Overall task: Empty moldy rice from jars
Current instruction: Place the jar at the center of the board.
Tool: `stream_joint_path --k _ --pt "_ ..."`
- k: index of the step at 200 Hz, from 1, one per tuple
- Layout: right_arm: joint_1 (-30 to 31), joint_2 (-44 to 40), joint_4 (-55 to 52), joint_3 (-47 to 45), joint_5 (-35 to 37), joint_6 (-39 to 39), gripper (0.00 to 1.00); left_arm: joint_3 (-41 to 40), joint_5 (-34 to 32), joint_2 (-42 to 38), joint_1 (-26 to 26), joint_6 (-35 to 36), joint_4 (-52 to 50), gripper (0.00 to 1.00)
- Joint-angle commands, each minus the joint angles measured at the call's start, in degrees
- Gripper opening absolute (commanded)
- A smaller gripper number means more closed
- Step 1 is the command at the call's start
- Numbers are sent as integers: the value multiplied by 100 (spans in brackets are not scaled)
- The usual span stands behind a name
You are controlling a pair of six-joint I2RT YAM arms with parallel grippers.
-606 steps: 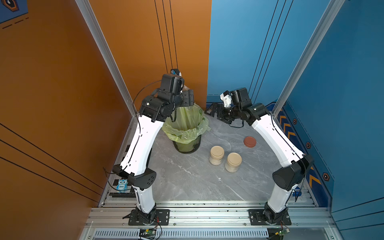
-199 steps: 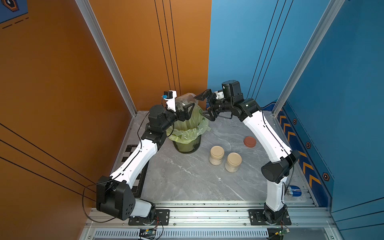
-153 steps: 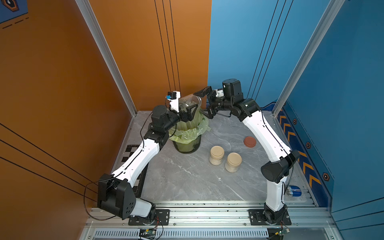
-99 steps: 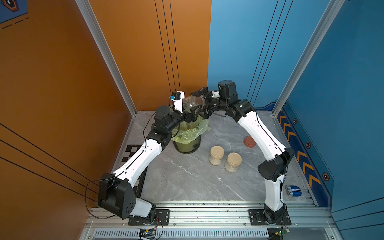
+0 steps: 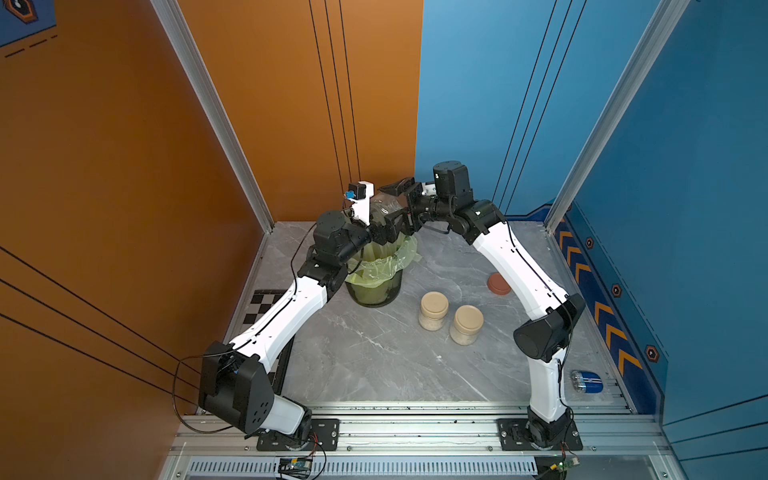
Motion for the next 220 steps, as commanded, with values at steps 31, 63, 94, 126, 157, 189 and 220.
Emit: stream_joint_path --k 31,63,94,126,157,189,220 --pt "-18 -81 121 95 25 -581 0 101 122 -195 -114 -225 445 99" --pt "-163 -141 86 97 92 -880 0 -135 168 -482 2 -364 439 98" --pt "-299 -204 46 20 176 -1122 0 -343 259 -783 93 -426 433 98" --pt "-411 -247 27 -39 242 -1369 0 -604 274 -1157 201 -510 374 98" --pt "-475 -386 -51 -293 337 -1810 0 -772 288 -1532 259 -443 -56 98" --pt "-493 -673 -120 -669 562 -2532 0 -787 326 -1877 266 -254 -876 98" --pt "-503 -983 -208 -1124 874 -3096 0 -778 318 -2188 247 -42 -1701 98"
